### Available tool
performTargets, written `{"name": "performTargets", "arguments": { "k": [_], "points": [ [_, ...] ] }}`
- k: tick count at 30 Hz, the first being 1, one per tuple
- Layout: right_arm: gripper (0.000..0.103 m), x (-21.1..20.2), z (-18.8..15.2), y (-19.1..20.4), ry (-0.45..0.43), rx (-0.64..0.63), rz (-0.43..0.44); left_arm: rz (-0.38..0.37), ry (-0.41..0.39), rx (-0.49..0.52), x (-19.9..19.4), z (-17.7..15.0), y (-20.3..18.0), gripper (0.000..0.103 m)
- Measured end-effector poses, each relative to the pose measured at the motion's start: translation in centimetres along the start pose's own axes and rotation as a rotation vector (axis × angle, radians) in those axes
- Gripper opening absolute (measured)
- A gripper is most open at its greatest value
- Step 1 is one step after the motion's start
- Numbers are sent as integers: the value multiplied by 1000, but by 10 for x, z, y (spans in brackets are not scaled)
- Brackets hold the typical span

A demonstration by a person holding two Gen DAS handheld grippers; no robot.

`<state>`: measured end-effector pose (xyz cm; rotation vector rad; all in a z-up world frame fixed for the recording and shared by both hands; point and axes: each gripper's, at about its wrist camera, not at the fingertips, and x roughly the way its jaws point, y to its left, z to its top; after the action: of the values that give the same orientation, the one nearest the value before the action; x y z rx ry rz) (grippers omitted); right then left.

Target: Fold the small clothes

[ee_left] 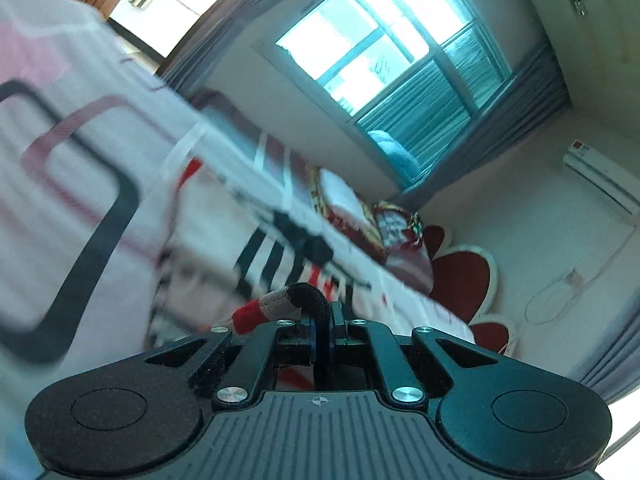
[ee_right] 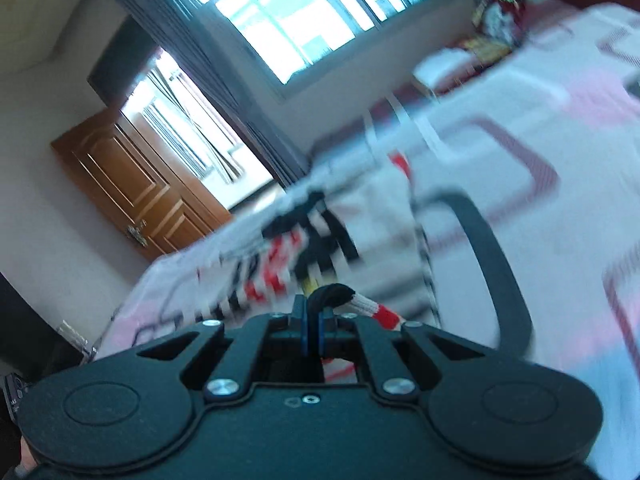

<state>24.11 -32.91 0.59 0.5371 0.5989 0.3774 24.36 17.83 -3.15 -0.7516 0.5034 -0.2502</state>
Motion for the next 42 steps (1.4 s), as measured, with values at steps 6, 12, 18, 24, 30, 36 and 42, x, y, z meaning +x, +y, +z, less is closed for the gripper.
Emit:
{"name": "performTargets", "arguments": {
  "k": [6,12,18,24,30,36,42],
  "points": [
    [5,61,62,-9,10,39,5,56,21,75,70,60,-13,5],
    [5,138,97,-47,71,109,31,121,97,70,149,93,11,5],
    [5,219,104,-87,140,186,37,166,147,13,221,99,56,6],
    [16,268,108,-123,116,277,88,135,107,-121,254,100,83,16],
    [62,262,117,-124,27,246,102,110,71,-61,267,101,75,61],
    [62,254,121,-121,5,199,92,165,82,98,267,107,60,61],
    [61,261,129,-93,87,-41,19,292,156,380,275,118,39,61]
  ]
}}
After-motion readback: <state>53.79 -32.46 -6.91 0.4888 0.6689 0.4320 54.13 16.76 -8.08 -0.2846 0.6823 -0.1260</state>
